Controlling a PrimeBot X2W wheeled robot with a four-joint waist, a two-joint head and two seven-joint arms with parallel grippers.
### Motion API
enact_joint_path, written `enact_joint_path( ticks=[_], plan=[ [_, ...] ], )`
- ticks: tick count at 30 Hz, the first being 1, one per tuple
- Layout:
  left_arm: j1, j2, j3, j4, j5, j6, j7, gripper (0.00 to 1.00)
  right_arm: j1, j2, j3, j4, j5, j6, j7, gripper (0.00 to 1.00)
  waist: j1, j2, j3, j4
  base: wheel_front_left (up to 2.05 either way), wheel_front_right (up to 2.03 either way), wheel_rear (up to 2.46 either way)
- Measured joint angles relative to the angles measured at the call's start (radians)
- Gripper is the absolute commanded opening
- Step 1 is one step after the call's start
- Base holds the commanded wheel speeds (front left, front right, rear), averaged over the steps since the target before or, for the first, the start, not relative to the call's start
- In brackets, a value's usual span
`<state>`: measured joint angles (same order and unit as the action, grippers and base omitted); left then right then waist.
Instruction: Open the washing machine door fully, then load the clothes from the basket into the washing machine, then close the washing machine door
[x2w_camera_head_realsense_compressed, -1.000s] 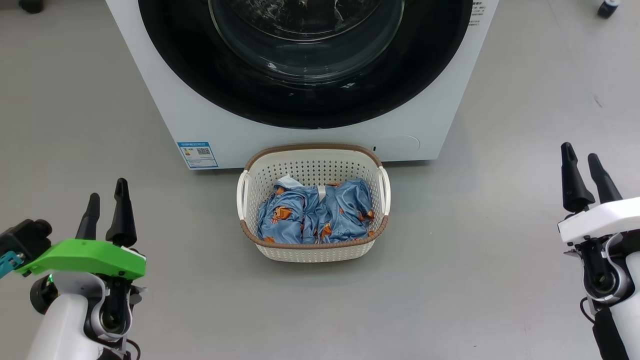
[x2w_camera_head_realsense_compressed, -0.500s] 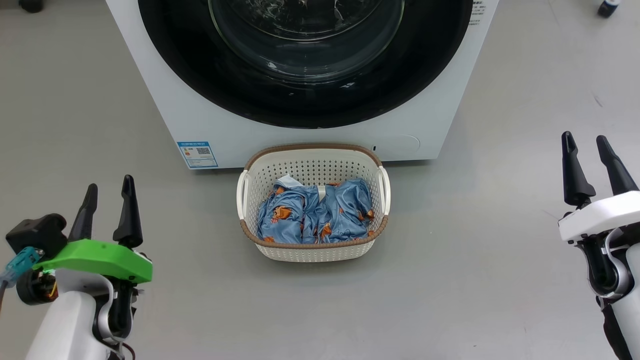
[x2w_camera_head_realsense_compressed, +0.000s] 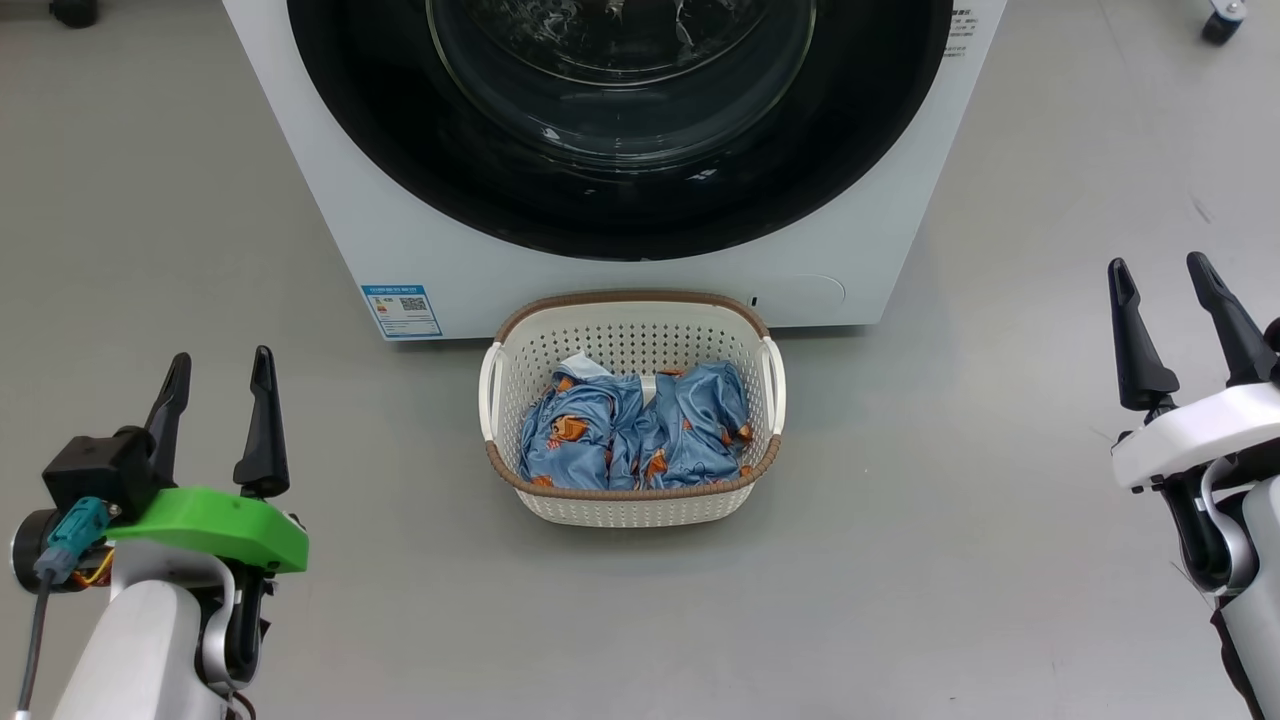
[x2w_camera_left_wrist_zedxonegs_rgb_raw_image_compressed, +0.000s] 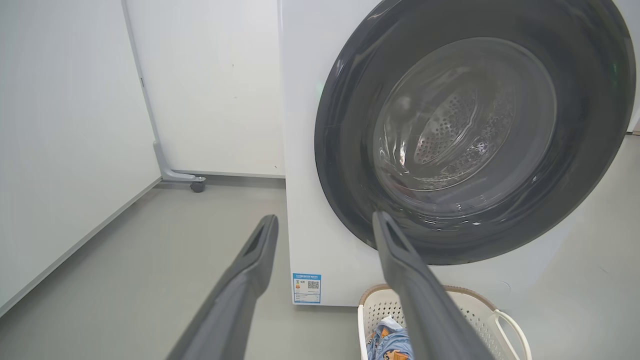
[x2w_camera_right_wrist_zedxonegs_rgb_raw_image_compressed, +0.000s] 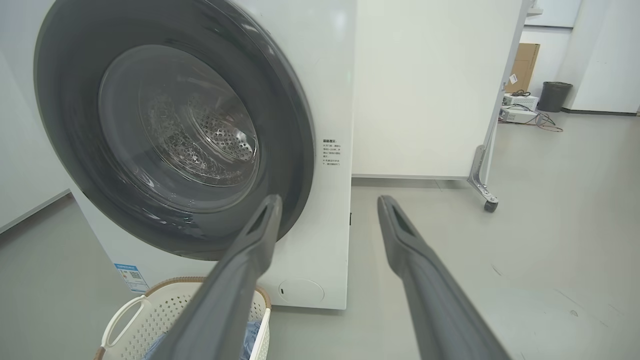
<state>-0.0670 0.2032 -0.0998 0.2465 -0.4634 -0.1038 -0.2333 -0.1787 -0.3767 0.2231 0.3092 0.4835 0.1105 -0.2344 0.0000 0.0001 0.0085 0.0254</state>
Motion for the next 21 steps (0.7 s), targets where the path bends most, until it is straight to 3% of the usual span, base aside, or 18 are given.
enact_joint_path(
  ticks=[21],
  plan=[
    [0.001, -0.001, 0.001, 0.042, 0.066, -0.001, -0.016, 1.00, 0.000, 0.027, -0.010, 0.080, 0.028, 0.003, -0.018, 1.00, 0.0000, 0.0000, -0.003, 0.003, 0.00, 0.00, 0.00]
  ],
)
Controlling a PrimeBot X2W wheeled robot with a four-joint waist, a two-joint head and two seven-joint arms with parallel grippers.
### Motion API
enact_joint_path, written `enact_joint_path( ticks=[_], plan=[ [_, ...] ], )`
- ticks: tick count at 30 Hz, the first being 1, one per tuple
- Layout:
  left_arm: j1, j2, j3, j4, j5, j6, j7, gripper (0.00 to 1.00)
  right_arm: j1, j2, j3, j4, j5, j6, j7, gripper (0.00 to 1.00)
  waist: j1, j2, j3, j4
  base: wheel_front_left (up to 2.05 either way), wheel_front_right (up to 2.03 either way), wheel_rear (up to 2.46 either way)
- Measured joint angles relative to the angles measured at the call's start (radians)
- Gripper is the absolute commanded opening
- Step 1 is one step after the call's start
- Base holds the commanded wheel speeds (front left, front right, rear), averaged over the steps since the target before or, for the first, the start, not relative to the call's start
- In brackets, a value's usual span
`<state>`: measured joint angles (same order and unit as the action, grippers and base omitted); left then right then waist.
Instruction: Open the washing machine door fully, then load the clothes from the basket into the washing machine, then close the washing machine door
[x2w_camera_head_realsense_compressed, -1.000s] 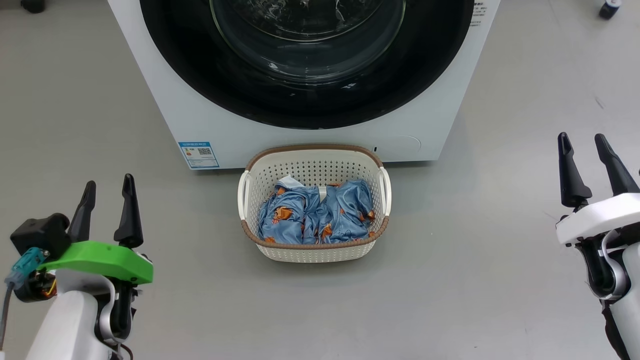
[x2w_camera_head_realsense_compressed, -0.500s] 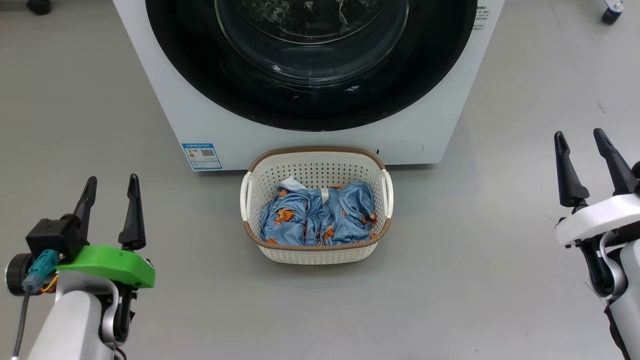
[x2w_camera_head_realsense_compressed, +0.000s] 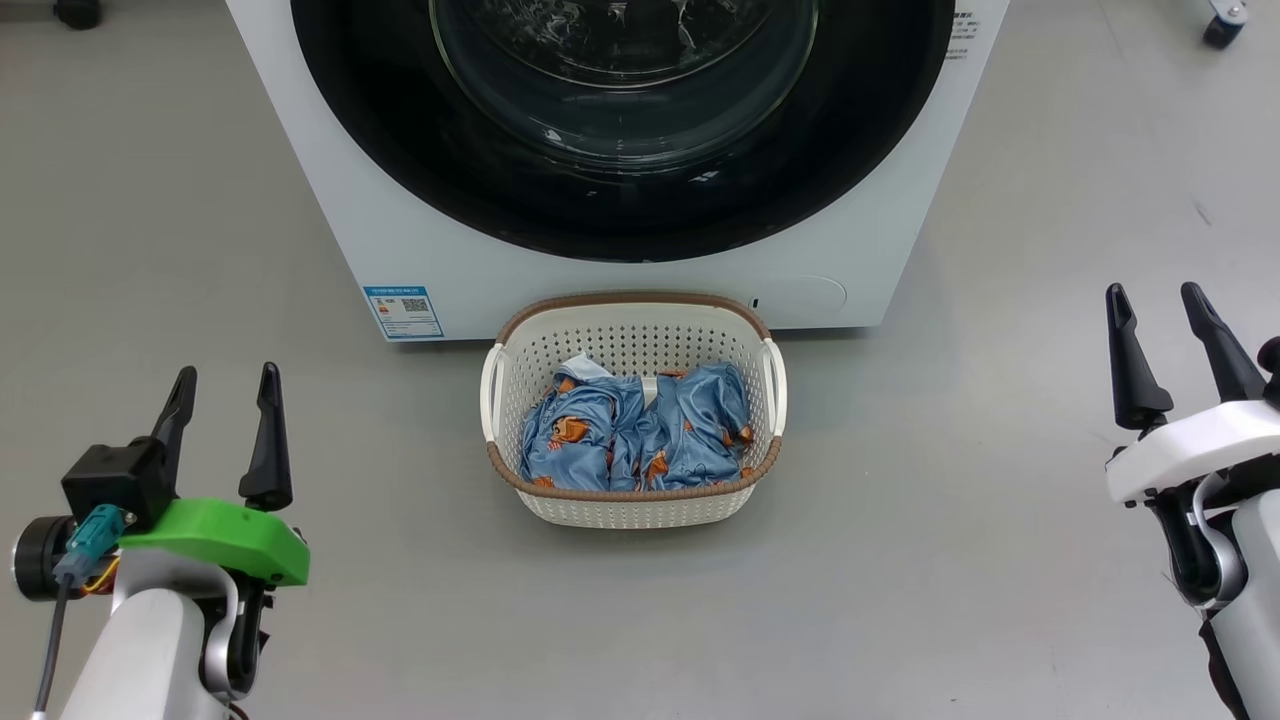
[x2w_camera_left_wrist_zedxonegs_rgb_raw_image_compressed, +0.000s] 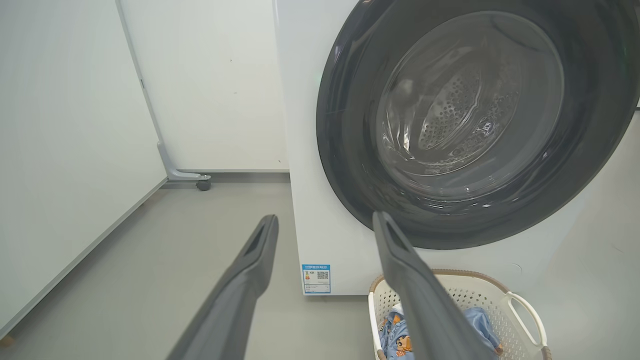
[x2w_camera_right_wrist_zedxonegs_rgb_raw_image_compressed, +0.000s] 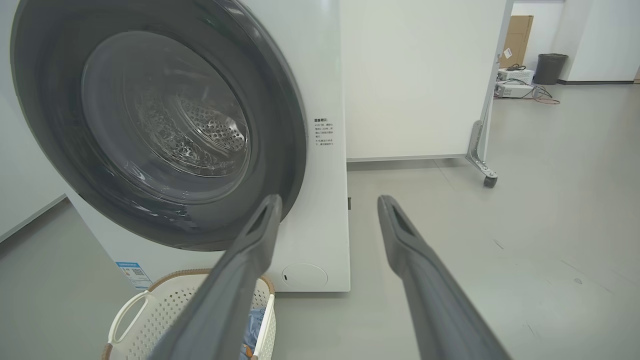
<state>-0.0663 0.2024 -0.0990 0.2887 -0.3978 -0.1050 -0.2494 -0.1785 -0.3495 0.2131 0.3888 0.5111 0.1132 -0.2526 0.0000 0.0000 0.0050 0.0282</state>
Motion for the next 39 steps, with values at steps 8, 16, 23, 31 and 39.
enact_joint_path(
  ticks=[8, 16, 23, 31, 39],
  plan=[
    [0.000, -0.016, 0.007, 0.000, -0.008, -0.002, 0.000, 1.00, -0.003, -0.005, 0.004, 0.008, -0.001, 0.000, 0.000, 1.00, 0.0000, 0.0000, 0.001, 0.002, 0.00, 0.00, 0.00],
    [-0.001, -0.010, 0.024, 0.000, 0.002, -0.009, 0.000, 1.00, -0.020, -0.007, 0.012, 0.009, -0.003, 0.004, 0.000, 1.00, 0.0000, 0.0000, 0.003, 0.001, 0.00, 0.00, 0.00],
    [-0.002, -0.007, 0.025, 0.000, 0.009, -0.010, 0.000, 1.00, -0.025, -0.019, 0.009, 0.009, -0.005, 0.009, 0.000, 1.00, 0.0000, 0.0000, 0.008, -0.001, 0.00, 0.00, 0.00],
    [-0.013, -0.006, 0.026, -0.006, 0.019, -0.010, 0.000, 1.00, -0.040, -0.015, -0.007, 0.007, -0.009, 0.009, 0.000, 1.00, 0.0000, 0.0000, 0.017, -0.003, 0.00, 0.00, 0.00],
    [-0.024, 0.002, 0.030, -0.019, 0.062, -0.013, 0.000, 1.00, -0.040, -0.014, -0.017, 0.006, -0.011, 0.009, 0.000, 1.00, 0.0000, 0.0000, 0.021, 0.000, 0.13, 0.13, -0.25]
  ],
)
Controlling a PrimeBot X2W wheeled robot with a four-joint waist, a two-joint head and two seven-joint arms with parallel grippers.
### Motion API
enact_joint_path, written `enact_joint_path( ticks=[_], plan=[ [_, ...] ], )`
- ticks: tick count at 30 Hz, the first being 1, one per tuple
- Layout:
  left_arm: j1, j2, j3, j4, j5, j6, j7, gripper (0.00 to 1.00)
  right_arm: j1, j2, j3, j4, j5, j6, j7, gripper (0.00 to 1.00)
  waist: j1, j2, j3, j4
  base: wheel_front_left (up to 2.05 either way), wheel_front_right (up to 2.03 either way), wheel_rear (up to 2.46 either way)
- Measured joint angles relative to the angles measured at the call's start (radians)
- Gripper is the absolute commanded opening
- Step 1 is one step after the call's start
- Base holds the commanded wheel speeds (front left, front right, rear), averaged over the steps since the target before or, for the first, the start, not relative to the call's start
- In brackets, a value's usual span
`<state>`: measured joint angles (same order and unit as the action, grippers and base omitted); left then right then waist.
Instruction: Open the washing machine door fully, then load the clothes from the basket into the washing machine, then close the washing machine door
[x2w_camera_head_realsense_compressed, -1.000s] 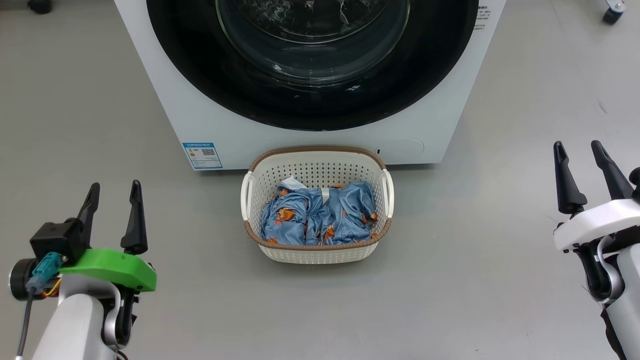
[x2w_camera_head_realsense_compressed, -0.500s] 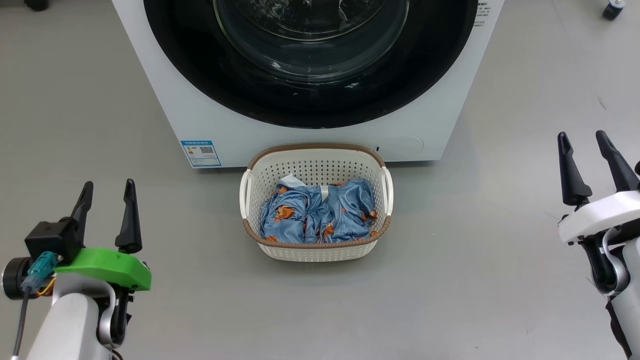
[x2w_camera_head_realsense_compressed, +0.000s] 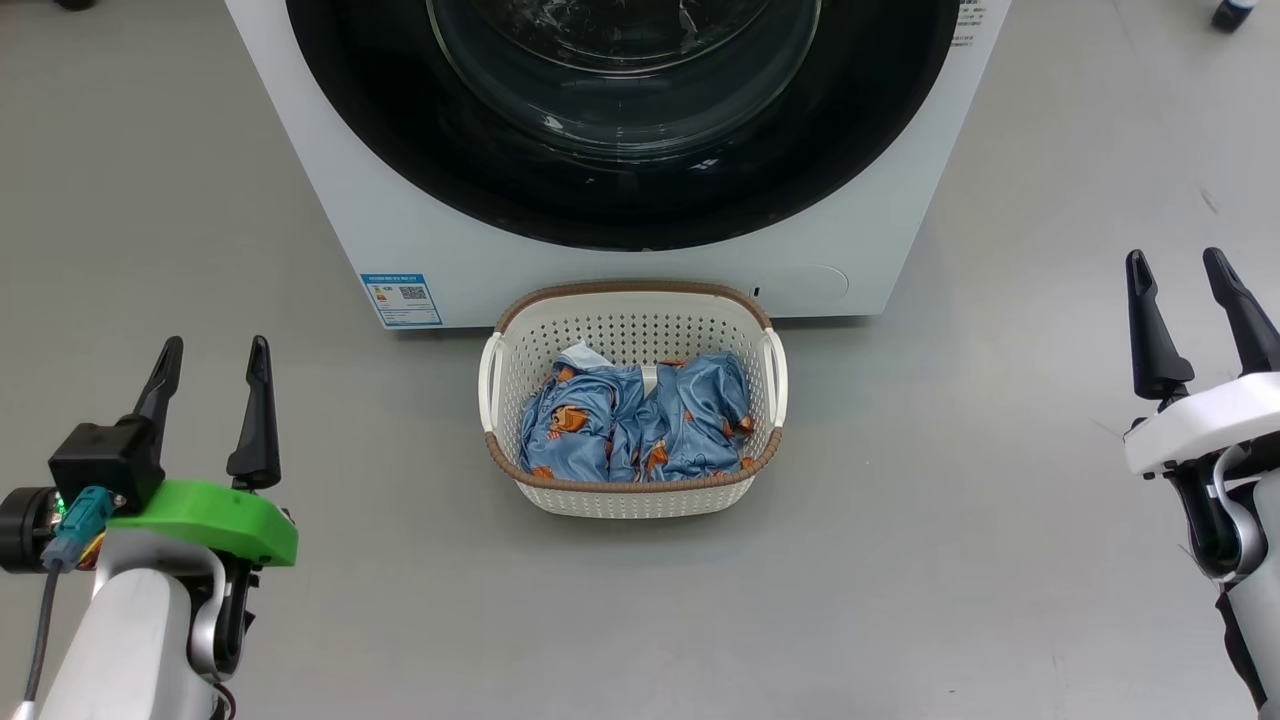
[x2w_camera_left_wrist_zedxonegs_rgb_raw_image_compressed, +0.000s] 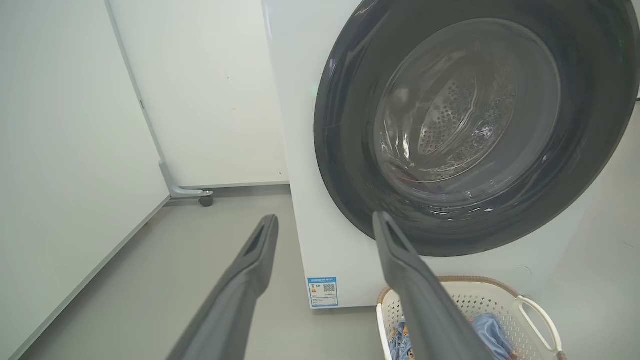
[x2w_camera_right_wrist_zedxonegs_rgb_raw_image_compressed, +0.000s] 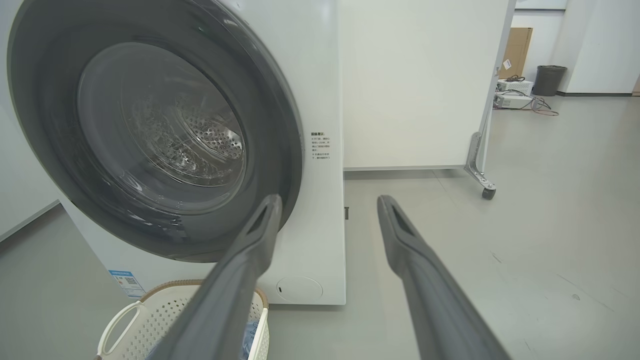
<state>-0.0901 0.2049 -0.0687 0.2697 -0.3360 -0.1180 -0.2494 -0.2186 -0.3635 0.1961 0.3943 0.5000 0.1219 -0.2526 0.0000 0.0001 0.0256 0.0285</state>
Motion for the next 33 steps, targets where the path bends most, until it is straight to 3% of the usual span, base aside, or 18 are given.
enact_joint_path(
  ticks=[15, 33],
  plan=[
    [0.000, -0.003, 0.009, -0.015, 0.010, 0.000, 0.000, 1.00, 0.001, 0.000, -0.033, -0.004, -0.001, 0.000, 0.000, 1.00, 0.0000, 0.0000, 0.002, 0.006, 0.40, 0.40, -0.81],
    [-0.008, -0.031, 0.054, -0.039, 0.012, -0.006, -0.003, 1.00, 0.003, 0.003, -0.066, -0.015, -0.001, 0.000, 0.000, 1.00, 0.0000, 0.0000, 0.018, 0.006, 0.75, 0.75, -1.49]
  ],
)
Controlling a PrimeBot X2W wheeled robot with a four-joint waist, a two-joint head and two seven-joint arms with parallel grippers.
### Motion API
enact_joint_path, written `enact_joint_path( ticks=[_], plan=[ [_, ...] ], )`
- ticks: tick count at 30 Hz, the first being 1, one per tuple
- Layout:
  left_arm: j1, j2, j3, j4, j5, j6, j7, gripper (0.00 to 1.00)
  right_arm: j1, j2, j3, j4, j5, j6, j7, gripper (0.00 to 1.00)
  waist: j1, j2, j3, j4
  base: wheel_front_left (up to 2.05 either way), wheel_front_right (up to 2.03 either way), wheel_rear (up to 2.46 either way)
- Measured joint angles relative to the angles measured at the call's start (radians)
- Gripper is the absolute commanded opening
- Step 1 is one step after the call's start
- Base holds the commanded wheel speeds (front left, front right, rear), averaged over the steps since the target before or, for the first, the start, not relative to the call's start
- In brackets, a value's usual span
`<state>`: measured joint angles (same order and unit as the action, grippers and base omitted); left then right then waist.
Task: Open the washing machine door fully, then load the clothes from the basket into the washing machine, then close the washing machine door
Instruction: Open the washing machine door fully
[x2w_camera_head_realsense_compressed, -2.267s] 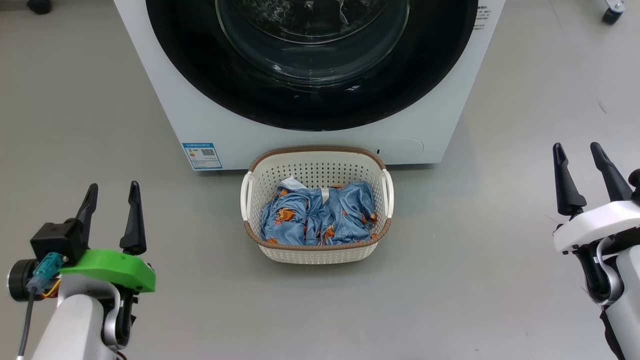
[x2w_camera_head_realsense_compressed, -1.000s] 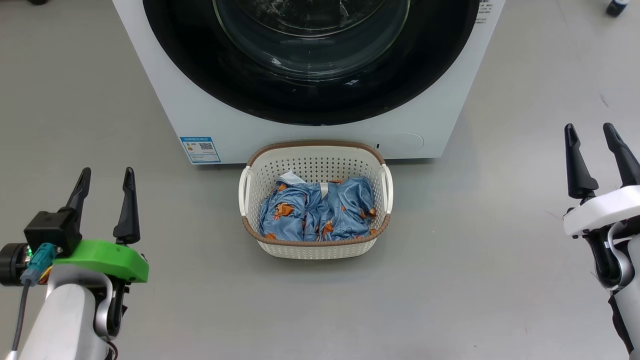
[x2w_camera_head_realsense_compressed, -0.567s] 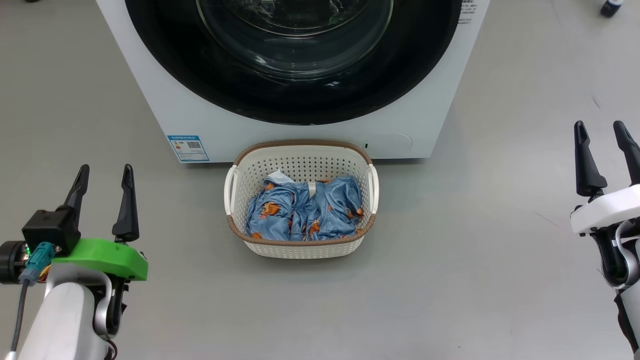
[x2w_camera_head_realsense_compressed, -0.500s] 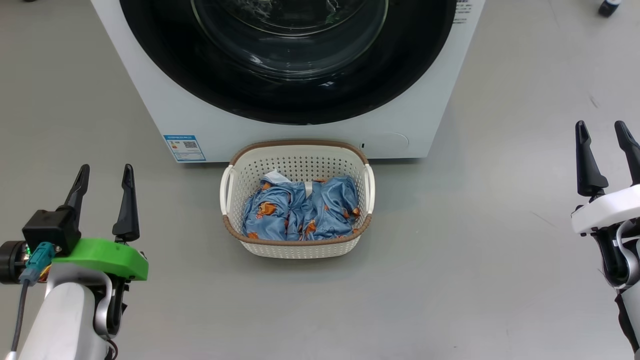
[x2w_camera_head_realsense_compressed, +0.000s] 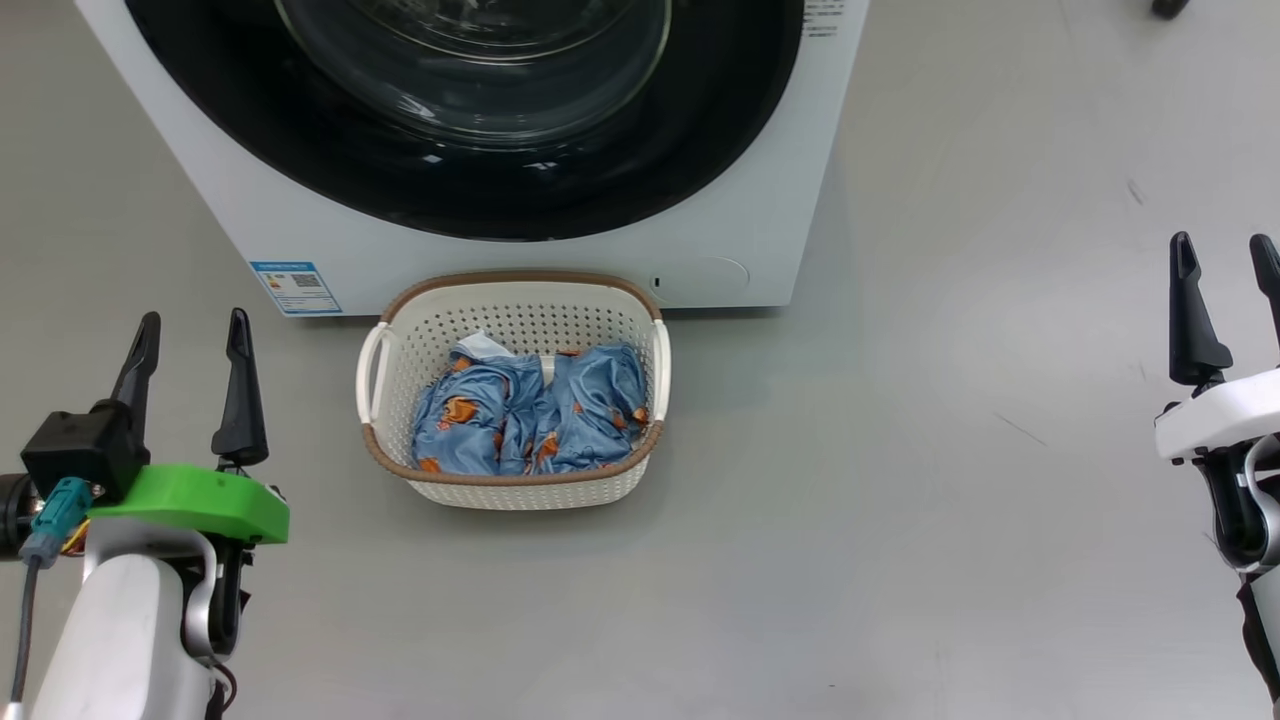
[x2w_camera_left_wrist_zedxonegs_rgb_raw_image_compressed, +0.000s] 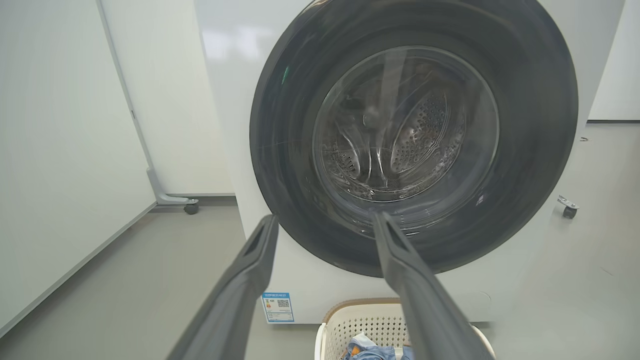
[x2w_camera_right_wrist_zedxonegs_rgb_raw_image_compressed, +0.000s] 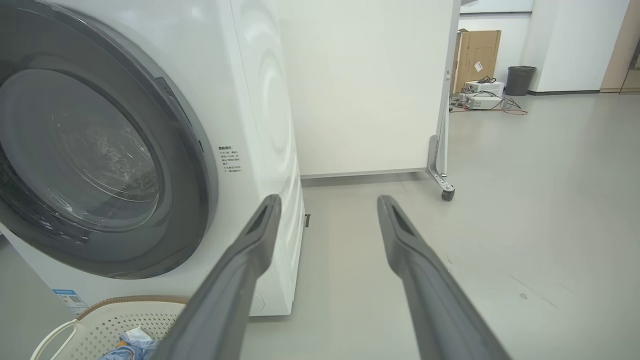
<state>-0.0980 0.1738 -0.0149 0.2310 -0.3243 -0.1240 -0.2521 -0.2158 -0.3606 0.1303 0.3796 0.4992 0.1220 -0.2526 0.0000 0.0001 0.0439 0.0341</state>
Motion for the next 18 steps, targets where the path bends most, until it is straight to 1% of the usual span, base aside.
enact_joint_path(
  ticks=[5, 12, 18],
  plan=[
    [-0.004, 0.003, -0.010, -0.013, 0.042, 0.000, 0.000, 1.00, 0.000, 0.002, -0.006, -0.010, -0.001, 0.000, 0.000, 1.00, 0.0000, 0.0000, 0.013, -0.001, 0.67, 0.67, -1.34],
    [-0.004, -0.001, -0.021, -0.021, 0.044, 0.000, 0.000, 1.00, 0.000, 0.006, -0.016, -0.017, -0.007, 0.000, 0.000, 1.00, 0.0000, 0.0000, 0.023, -0.001, 0.52, 0.52, -1.05],
    [-0.004, -0.001, -0.021, -0.042, 0.052, 0.000, 0.000, 1.00, 0.000, 0.007, -0.027, -0.019, -0.009, 0.000, 0.000, 1.00, 0.0000, 0.0000, 0.024, 0.003, 0.37, 0.37, -0.73]
  ],
)
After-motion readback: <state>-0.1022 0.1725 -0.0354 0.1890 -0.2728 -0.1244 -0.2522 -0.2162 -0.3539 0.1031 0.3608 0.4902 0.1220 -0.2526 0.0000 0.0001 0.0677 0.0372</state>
